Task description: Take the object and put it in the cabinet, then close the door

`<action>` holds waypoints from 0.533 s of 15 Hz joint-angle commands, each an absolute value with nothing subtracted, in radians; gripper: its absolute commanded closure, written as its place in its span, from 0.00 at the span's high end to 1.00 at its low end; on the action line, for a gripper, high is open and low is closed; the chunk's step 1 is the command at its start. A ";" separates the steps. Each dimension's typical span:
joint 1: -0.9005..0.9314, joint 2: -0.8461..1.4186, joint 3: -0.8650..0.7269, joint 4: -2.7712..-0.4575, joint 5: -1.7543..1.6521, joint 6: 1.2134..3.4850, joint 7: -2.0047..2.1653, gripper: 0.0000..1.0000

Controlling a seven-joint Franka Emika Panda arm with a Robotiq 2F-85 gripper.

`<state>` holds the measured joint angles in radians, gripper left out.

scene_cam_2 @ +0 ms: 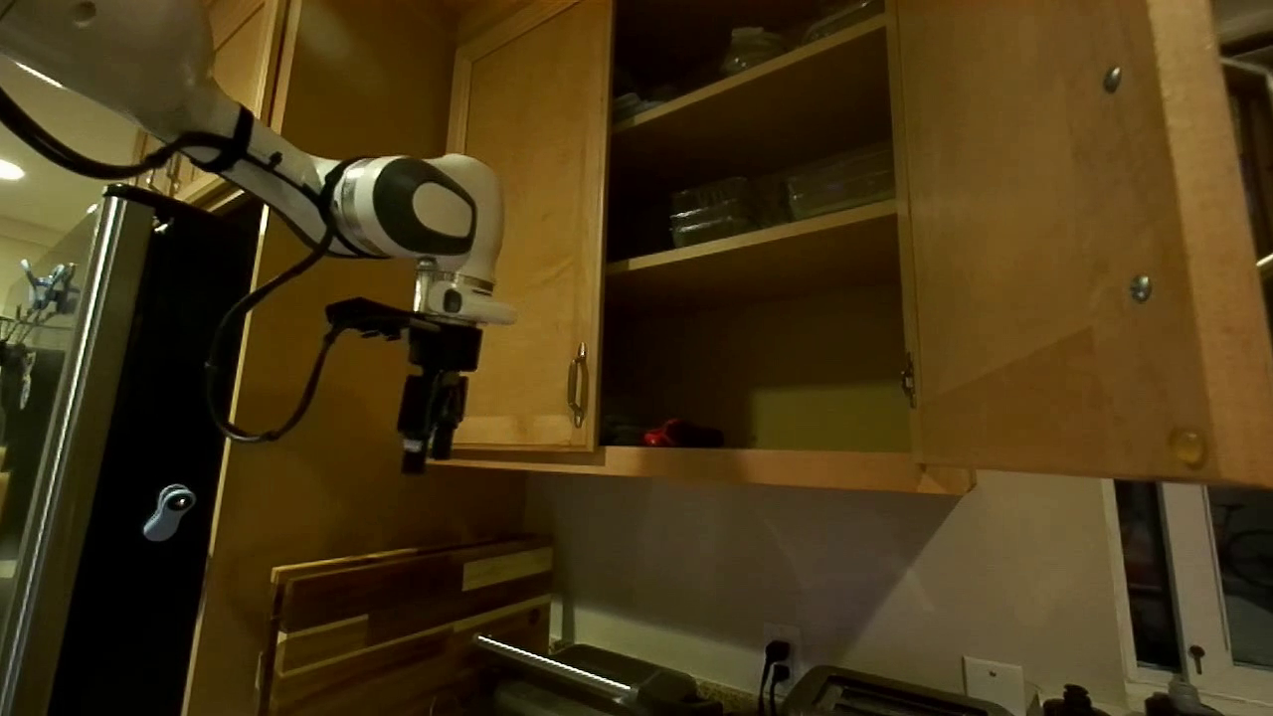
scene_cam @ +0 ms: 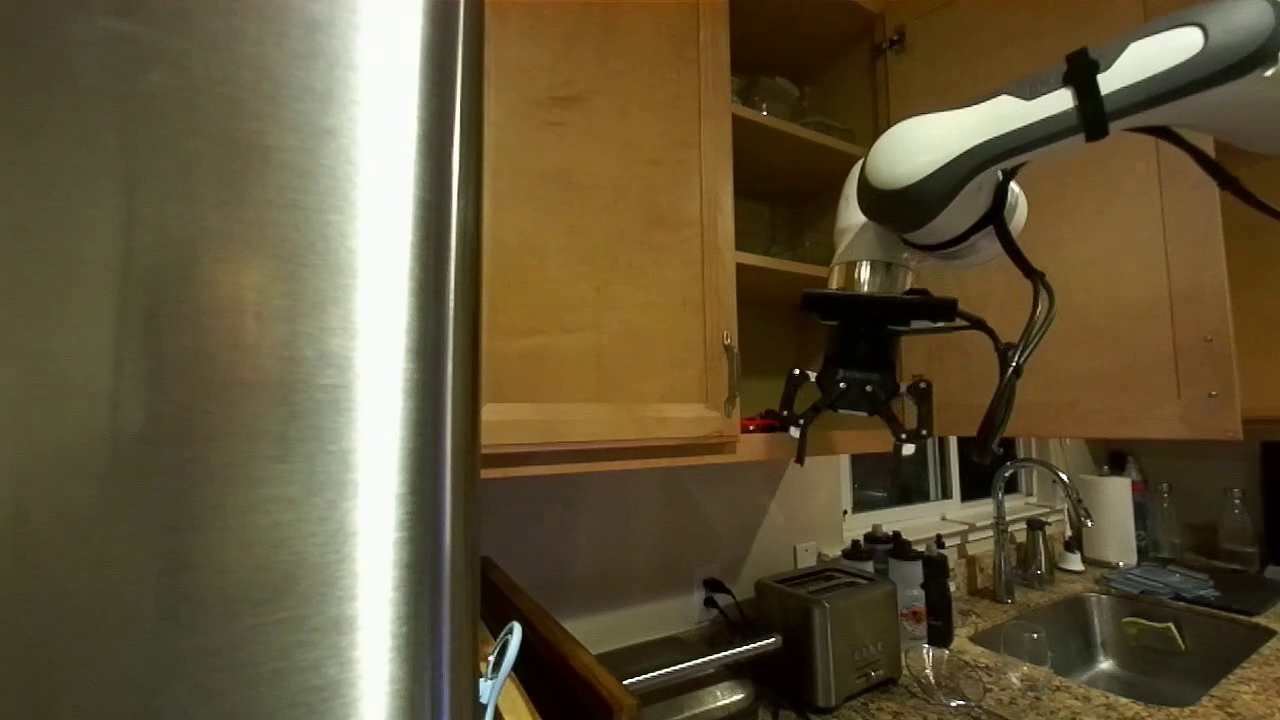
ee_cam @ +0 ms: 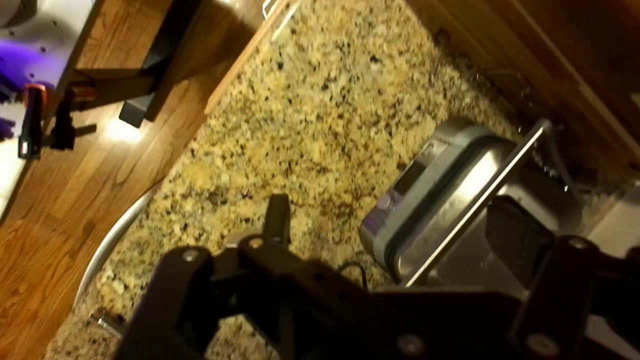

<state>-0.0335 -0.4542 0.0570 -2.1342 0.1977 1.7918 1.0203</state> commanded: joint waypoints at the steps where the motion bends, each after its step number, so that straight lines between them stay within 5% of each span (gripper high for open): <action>1: 0.011 -0.492 0.106 -2.231 0.338 1.808 1.047 1.00; 8: 0.030 -0.457 0.194 -2.253 0.380 1.867 1.088 1.00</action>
